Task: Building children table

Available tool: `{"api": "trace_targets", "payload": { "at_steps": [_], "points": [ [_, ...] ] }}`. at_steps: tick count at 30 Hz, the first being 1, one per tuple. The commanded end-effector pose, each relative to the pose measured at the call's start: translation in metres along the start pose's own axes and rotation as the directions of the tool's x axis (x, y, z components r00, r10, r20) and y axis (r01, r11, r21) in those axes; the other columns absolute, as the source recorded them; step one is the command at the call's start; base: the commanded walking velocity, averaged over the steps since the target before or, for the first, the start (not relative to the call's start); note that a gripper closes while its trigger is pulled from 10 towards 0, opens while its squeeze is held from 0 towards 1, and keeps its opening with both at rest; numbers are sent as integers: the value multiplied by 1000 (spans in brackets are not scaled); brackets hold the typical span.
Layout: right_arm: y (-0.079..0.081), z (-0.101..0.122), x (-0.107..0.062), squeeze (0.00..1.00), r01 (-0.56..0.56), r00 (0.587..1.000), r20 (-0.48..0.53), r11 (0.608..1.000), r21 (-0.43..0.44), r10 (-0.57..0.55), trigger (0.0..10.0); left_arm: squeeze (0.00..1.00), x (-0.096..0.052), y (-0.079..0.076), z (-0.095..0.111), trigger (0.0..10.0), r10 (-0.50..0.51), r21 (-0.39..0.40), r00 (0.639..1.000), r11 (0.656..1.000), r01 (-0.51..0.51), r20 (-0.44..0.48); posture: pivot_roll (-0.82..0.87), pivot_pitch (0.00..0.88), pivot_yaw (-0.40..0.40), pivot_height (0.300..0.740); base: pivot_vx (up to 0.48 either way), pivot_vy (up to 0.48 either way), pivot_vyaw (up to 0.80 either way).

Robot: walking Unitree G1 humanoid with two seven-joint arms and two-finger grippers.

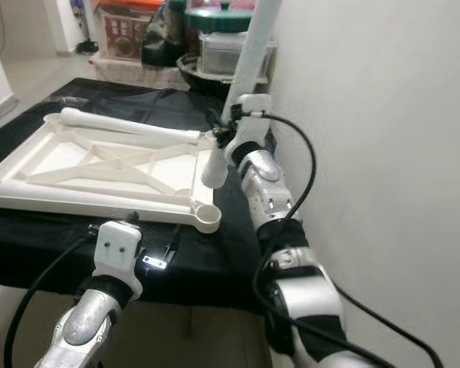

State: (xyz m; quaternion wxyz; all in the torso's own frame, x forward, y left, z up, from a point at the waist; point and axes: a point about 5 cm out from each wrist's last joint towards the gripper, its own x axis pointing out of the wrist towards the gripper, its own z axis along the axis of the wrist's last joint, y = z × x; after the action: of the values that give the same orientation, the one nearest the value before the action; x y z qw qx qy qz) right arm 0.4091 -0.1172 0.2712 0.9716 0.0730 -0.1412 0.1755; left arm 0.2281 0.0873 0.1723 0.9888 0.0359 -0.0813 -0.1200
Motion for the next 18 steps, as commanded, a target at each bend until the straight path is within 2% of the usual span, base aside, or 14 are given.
{"api": "trace_targets", "payload": {
  "at_steps": [1, 4, 7, 8, 9, 10, 11, 13, 14, 15, 16, 18],
  "points": [
    [-6, 9, 4, 0, -24, 999, 24, 1000, 8, 24, 10000, 0, -5, -3, 1, 10000, -15, 3, 1000, 1000, 15, -21, 197, 158, -108, 740, 0, 0, 0],
    [-13, 13, 6, 0, -110, 994, -20, 992, 62, 111, 10000, 0, -9, -3, 3, 10000, -13, -7, 999, 1000, 13, -33, 204, 171, -113, 740, 0, 0, 0],
    [-15, 14, 6, 0, -136, 990, -28, 987, 84, 138, 10000, 0, -10, -3, 4, 10000, -13, -9, 999, 1000, 12, -37, 204, 171, -113, 740, 0, 0, 0],
    [-16, 17, 6, 0, -178, 983, -25, 975, 132, 183, 10000, 0, -13, -2, 3, 10000, -7, -13, 999, 1000, 7, -46, 209, 182, -115, 740, 0, 0, 0],
    [-16, 17, 6, 0, -178, 983, -25, 975, 132, 183, 10000, 0, -13, -2, 3, 10000, -7, -13, 999, 1000, 7, -46, 209, 182, -115, 740, 0, 0, 0],
    [-16, 21, 6, 0, -241, 969, -18, 955, 170, 248, 10000, 0, -16, 1, 2, 10000, 7, -26, 998, 1000, -9, -60, 209, 184, -115, 740, 0, 0, 0],
    [-16, 21, 6, 0, -241, 969, -18, 955, 170, 248, 10000, 0, -16, 1, 2, 10000, 7, -26, 998, 1000, -9, -60, 209, 184, -115, 740, 0, 0, 0],
    [-11, 26, 6, 0, -352, 934, 18, 908, 226, 357, 10000, 0, -20, 3, 1, 10000, 27, -46, 996, 998, -31, -83, 211, 189, -117, 740, 0, 0, 0],
    [-11, 26, 6, 0, -352, 934, 18, 908, 226, 357, 10000, 0, -20, 3, 1, 10000, 27, -46, 996, 998, -31, -83, 211, 189, -117, 740, 0, 0, 0],
    [-4, 26, 6, 0, -423, 903, 39, 868, 261, 428, 10000, 0, -23, 2, 1, 10000, 31, -53, 995, 998, -36, -93, 216, 192, -118, 740, 0, 0, 0],
    [-4, 26, 6, 0, -423, 903, 39, 868, 261, 428, 10000, 0, -23, 2, 1, 10000, 31, -53, 995, 998, -36, -93, 216, 192, -118, 740, 0, 0, 0],
    [2, 22, 7, 0, -460, 883, 47, 843, 279, 466, 10000, 0, -25, 2, 1, 10000, 30, -52, 994, 998, -36, -101, 221, 192, -119, 740, 0, 0, 0]
  ]
}}
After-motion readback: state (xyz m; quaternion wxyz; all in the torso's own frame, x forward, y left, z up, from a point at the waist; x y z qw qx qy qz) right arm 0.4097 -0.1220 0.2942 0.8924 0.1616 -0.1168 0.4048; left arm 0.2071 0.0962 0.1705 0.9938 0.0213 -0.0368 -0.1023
